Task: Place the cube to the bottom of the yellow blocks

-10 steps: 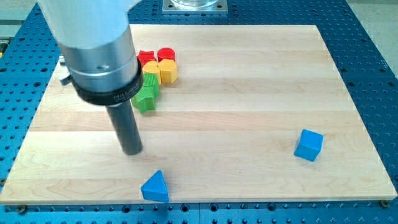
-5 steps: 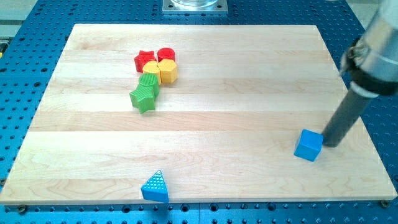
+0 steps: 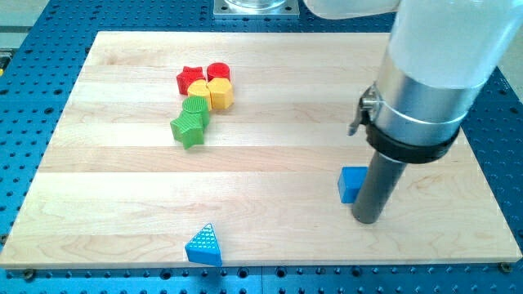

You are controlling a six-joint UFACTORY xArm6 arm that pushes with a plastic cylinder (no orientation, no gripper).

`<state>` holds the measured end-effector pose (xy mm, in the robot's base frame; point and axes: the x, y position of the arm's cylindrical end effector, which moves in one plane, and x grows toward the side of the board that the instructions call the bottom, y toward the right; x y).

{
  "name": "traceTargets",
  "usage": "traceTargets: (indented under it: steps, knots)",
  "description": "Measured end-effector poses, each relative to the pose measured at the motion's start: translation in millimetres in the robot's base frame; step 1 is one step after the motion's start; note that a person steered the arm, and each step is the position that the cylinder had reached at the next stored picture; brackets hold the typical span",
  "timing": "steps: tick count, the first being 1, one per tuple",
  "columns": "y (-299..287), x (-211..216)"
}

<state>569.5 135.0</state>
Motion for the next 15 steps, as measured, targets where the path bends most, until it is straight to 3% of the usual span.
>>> traceTargets:
  steps: [1,3,4,5,6,8,10,13,15]
  knots:
    - [-4.4,-21.3]
    - [-18.5,-103.6]
    - [-72.8,-102.8]
    - [-91.9,-107.4]
    - [-136.1,-132.9]
    - [-138.7,-79.2]
    - [-138.9,-127.0]
    - [-167.7,-124.7]
    - [-183.4,-93.5]
